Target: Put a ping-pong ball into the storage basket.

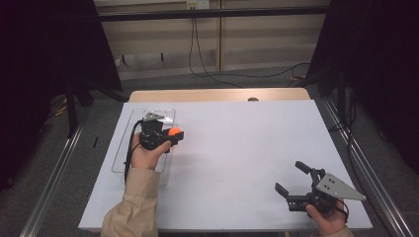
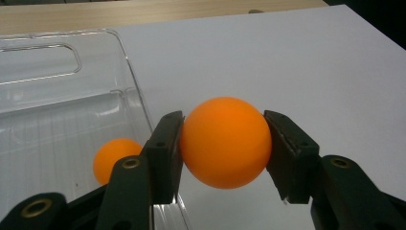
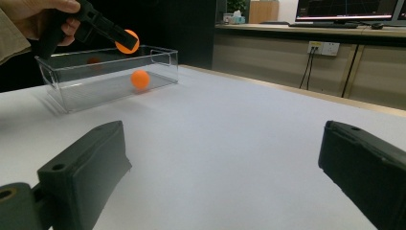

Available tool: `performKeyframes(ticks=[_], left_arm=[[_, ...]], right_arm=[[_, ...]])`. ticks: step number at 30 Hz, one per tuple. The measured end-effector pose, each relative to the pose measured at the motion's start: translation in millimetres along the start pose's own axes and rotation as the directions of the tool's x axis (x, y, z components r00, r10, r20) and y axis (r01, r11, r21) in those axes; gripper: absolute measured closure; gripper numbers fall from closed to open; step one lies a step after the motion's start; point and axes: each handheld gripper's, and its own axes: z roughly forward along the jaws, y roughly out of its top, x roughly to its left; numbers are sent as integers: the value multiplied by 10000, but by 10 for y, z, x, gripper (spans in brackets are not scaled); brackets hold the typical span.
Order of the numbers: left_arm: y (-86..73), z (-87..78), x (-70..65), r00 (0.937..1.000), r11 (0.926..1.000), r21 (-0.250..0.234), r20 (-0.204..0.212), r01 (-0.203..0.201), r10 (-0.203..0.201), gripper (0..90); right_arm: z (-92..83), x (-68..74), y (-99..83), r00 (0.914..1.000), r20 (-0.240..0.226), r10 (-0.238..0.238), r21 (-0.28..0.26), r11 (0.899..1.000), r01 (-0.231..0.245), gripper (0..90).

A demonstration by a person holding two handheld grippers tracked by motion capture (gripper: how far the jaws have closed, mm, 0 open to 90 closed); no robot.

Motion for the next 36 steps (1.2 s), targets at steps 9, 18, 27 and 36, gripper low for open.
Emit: performKeyframes(ticks=[9, 18, 27, 36], left_arm=[[-5, -32, 31, 10000, 10000, -75, -68, 44, -45, 509], [-7, -54, 55, 9998, 9999, -135, -163, 91, -93, 509], [-10, -100, 100, 9996, 9996, -230, -250, 158, -164, 509], [-17, -136, 154, 9990, 9994, -275, -393, 187, -198, 509]], right_arm=[[1, -1, 1, 10000, -23, -53, 11, 10000, 53, 21], [0, -2, 1, 10000, -26, -41, 9, 10000, 41, 21], [1, -2, 2, 10000, -28, -51, 4, 10000, 51, 21], [3, -2, 1, 10000, -28, -58, 7, 10000, 58, 21]])
